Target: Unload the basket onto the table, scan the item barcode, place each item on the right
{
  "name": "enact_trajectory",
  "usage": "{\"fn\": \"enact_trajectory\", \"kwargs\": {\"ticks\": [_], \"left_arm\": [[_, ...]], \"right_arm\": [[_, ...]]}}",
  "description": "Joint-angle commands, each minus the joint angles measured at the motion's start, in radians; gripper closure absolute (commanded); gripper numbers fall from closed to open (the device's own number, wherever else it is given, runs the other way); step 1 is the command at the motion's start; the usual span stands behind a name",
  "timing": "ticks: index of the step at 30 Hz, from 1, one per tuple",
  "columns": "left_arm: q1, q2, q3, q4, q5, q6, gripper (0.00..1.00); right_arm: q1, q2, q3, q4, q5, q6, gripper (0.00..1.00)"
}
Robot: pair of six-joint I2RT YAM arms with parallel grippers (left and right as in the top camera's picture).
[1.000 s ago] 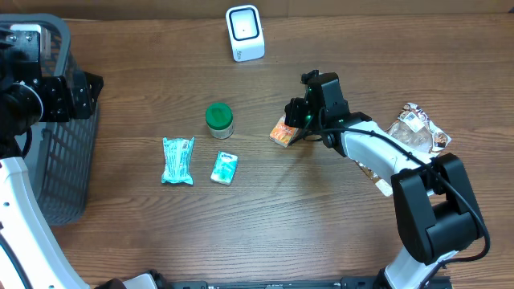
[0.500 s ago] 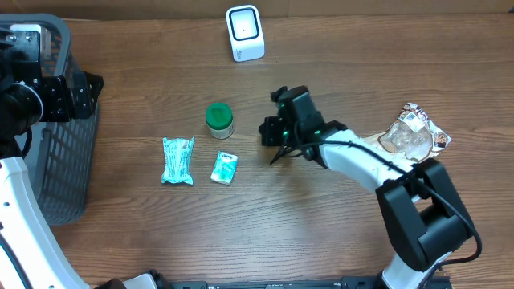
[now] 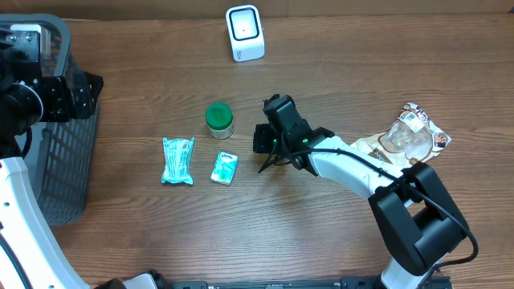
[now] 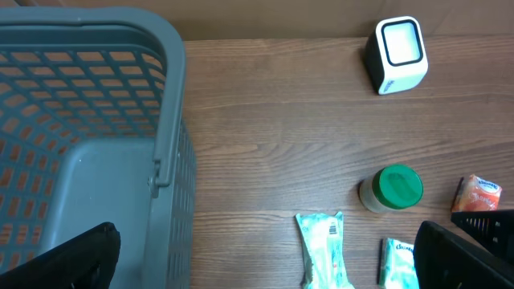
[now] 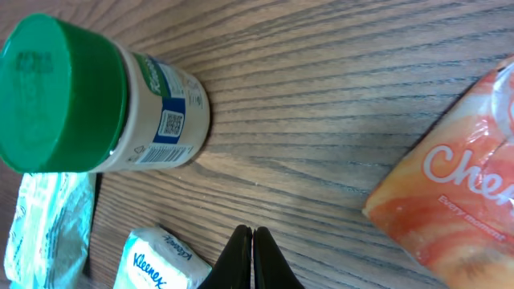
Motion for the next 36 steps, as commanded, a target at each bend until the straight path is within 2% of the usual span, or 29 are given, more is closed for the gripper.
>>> {"fn": "enact_trajectory", "kwargs": {"ticks": [1,11,13,17,22,28,32,36], "left_arm": [[0.0,0.003,-0.003,0.0,0.017,0.019,0.01],[0.0,0.003,-0.003,0.0,0.017,0.019,0.01],[0.0,0.003,-0.003,0.0,0.017,0.019,0.0],[0.0,0.003,-0.003,0.0,0.017,0.019,0.0],[0.0,0.003,-0.003,0.0,0.017,0.019,0.0],[0.0,0.003,-0.003,0.0,0.017,0.019,0.0],[0.0,0.003,-0.003,0.0,0.017,0.019,0.0],[0.0,0.003,-0.003,0.0,0.017,0.019,0.0]], "right_arm": [[-0.002,0.01,0.022,0.003,0.023,0.045,0.96],[0.001,0.115,0.022,0.097,0.019,0.043,0.95],[0.0,0.119,0.022,0.108,0.031,0.036,0.87],[-0.013,0.119,0.022,0.096,0.06,0.003,0.79],[-0.064,0.084,0.025,-0.019,0.064,0.003,0.75],[-0.162,-0.017,0.061,-0.252,0.06,-0.021,0.74],[-0.178,-0.071,0.084,-0.323,-0.101,-0.199,0.71],[-0.182,-0.137,0.125,-0.396,-0.12,-0.263,0.68]]}}
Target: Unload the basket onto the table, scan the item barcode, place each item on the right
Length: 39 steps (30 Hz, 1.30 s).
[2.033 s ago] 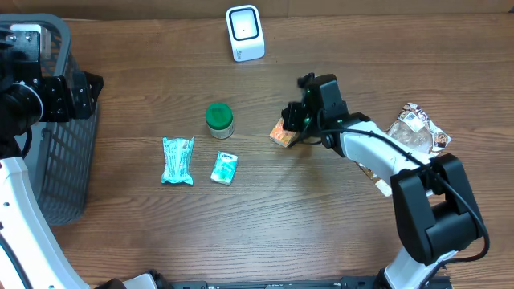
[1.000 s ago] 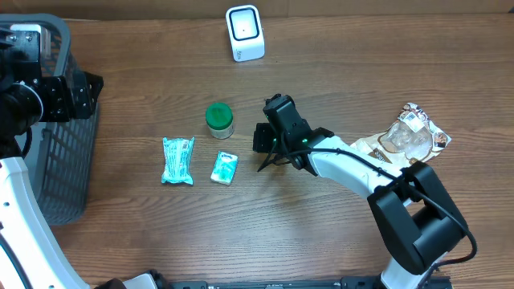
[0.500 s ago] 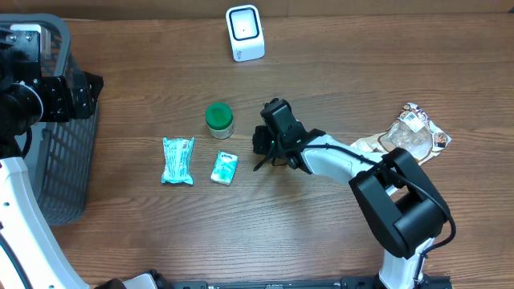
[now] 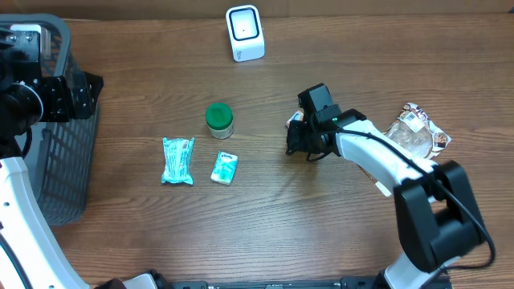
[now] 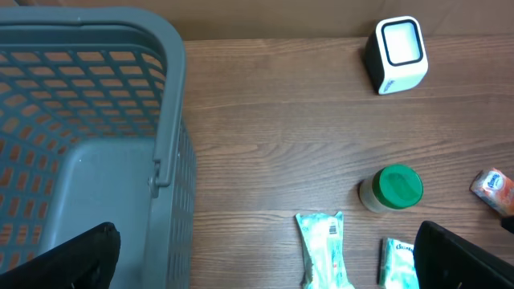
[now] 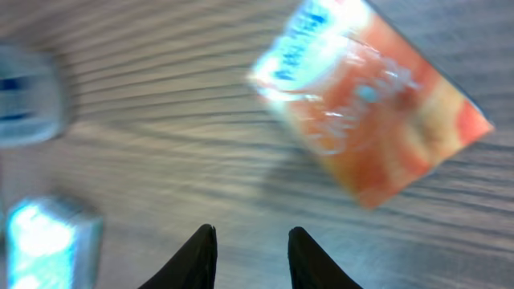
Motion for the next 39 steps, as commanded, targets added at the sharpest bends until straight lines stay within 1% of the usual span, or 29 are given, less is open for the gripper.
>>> {"fn": "enact_trajectory", "kwargs": {"ticks": [1,4,6,7,8,9,10,13,20,28,31,32,37,39], "left_arm": [[0.0,0.003,-0.003,0.001,0.017,0.019,0.01],[0.0,0.003,-0.003,0.001,0.018,0.019,0.01],[0.0,0.003,-0.003,0.001,0.017,0.019,0.0],[0.0,0.003,-0.003,0.001,0.017,0.019,0.0],[0.0,0.003,-0.003,0.001,0.017,0.019,0.0],[0.0,0.003,-0.003,0.001,0.017,0.019,0.01],[0.0,0.003,-0.003,0.001,0.017,0.019,0.0],[0.0,0.003,-0.003,0.001,0.017,0.019,0.0],[0.0,0.003,-0.003,0.001,0.017,0.019,0.0],[0.0,0.003,-0.003,0.0,0.017,0.019,0.0],[0.0,0.003,-0.003,0.001,0.017,0.019,0.01],[0.0,0.003,-0.003,0.0,0.017,0.019,0.0],[0.0,0.003,-0.003,0.001,0.017,0.019,0.0],[0.0,0.003,-0.003,0.0,0.017,0.019,0.0]], "right_arm": [[-0.002,-0.098,0.072,-0.027,-0.061,-0.151,0.68],[-0.015,-0.129,0.091,-0.034,-0.037,-0.273,0.65],[-0.037,-0.131,0.094,-0.032,0.033,-0.296,0.62],[-0.053,-0.125,0.094,-0.029,0.06,-0.31,0.6],[-0.069,-0.115,0.094,-0.023,0.063,-0.332,0.54],[-0.086,-0.102,0.094,-0.015,0.049,-0.357,0.48],[-0.104,-0.086,0.094,-0.007,0.028,-0.383,0.46],[-0.161,-0.026,0.094,0.007,-0.047,-0.431,0.44],[-0.289,0.081,0.094,0.022,-0.27,-0.434,0.44],[-0.303,0.183,0.093,0.032,-0.345,-0.425,0.45],[-0.303,0.225,0.093,0.038,-0.349,-0.394,0.46],[-0.303,0.235,0.093,0.038,-0.349,-0.384,0.5],[-0.303,0.261,0.093,0.033,-0.372,-0.354,0.58],[-0.303,0.263,0.093,0.03,-0.372,-0.331,0.65]]}}
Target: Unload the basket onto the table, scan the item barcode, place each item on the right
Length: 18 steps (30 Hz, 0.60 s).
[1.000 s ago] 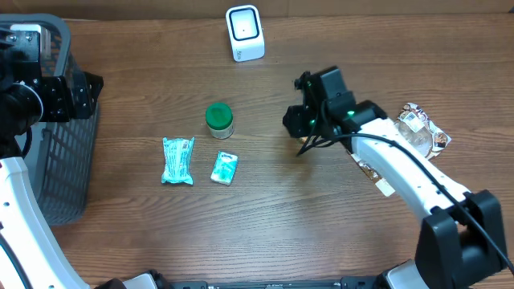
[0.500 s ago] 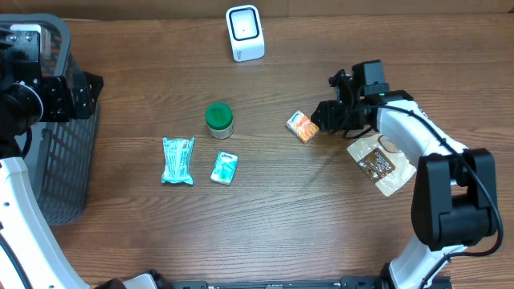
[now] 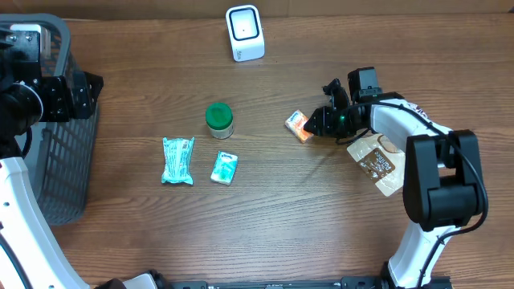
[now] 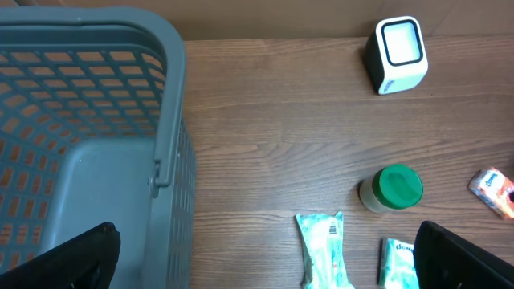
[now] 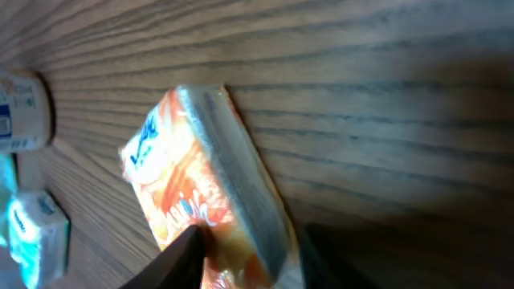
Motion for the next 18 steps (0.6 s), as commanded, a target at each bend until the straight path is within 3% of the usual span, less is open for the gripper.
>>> {"fn": "enact_trajectory", "kwargs": {"ticks": [1,5,12,18], "left_arm": [[0.0,0.003,-0.003,0.0,0.017,0.019,0.0],[0.0,0.003,-0.003,0.001,0.017,0.019,0.0],[0.0,0.003,-0.003,0.0,0.017,0.019,0.0],[0.0,0.003,-0.003,0.0,0.017,0.019,0.0]], "right_arm": [[0.004,0.034,0.006,-0.009,-0.004,0.051,0.71],[0.004,0.034,0.006,-0.019,-0.016,0.098,0.95],[0.003,-0.005,0.008,-0.043,-0.192,0.127,0.96],[0.003,-0.16,0.008,-0.061,-0.49,0.127,0.96]]}}
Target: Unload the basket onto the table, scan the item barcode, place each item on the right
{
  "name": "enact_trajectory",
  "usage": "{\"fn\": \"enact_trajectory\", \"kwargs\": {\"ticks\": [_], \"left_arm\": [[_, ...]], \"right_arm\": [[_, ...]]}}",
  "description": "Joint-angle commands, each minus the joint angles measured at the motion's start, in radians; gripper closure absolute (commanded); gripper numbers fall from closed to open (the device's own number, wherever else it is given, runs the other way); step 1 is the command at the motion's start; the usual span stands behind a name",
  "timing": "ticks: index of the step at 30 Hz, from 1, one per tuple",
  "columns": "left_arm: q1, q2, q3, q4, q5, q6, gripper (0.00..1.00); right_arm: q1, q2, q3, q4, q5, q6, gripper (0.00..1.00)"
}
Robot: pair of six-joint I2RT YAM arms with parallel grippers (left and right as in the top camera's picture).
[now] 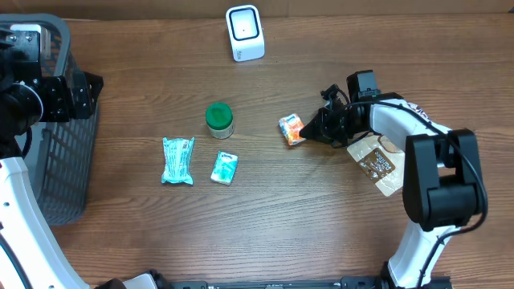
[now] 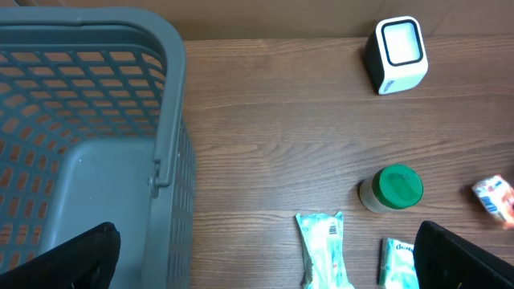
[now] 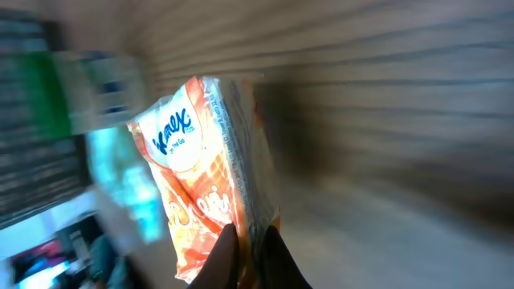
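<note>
A small orange snack packet (image 1: 291, 128) (image 3: 205, 160) sits right of the table's middle, also visible at the right edge in the left wrist view (image 2: 496, 196). My right gripper (image 1: 312, 130) (image 3: 247, 241) is shut on the packet's edge, reaching in from the right. The white barcode scanner (image 1: 244, 32) (image 2: 399, 53) stands at the back centre, its window up. My left gripper (image 2: 265, 269) is open at the far left, above the basket, holding nothing.
A grey mesh basket (image 1: 56, 172) (image 2: 173, 88) fills the left edge. A green-lidded jar (image 1: 218, 119), a teal packet (image 1: 177, 160) and a small tissue pack (image 1: 224, 168) lie left of centre. A brown pouch (image 1: 379, 163) lies under my right arm.
My right gripper was open with its fingers on either side of the orange packet on the table; now it is shut on the packet, which has shifted slightly left and tilted.
My right gripper was first shut beside the green-lidded jar, the orange packet next to it. Then it was open, farther right, above the packet. Then it lay low to the packet's right, fingers astride it, and now grips it. My left arm stayed over the basket.
</note>
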Motion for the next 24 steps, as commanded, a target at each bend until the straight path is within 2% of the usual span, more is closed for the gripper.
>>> {"fn": "enact_trajectory", "kwargs": {"ticks": [1,3,6,15,24], "left_arm": [[0.0,0.003,-0.003,0.0,0.017,0.019,0.01],[0.0,0.003,-0.003,0.0,0.017,0.019,0.0],[0.0,0.003,-0.003,0.0,0.017,0.019,0.0],[0.0,0.003,-0.003,0.0,0.017,0.019,0.0],[0.0,0.003,-0.003,0.0,0.017,0.019,0.0]], "right_arm": [[0.002,-0.153,0.008,0.014,-0.294,0.008,0.96],[-0.007,-0.206,0.008,0.053,-0.444,0.045,0.96],[-0.034,-0.263,0.008,0.16,-0.568,0.226,0.96],[-0.064,-0.301,0.008,0.436,-0.713,0.705,0.96],[-0.064,-0.301,0.008,0.613,-0.763,0.934,0.96]]}}
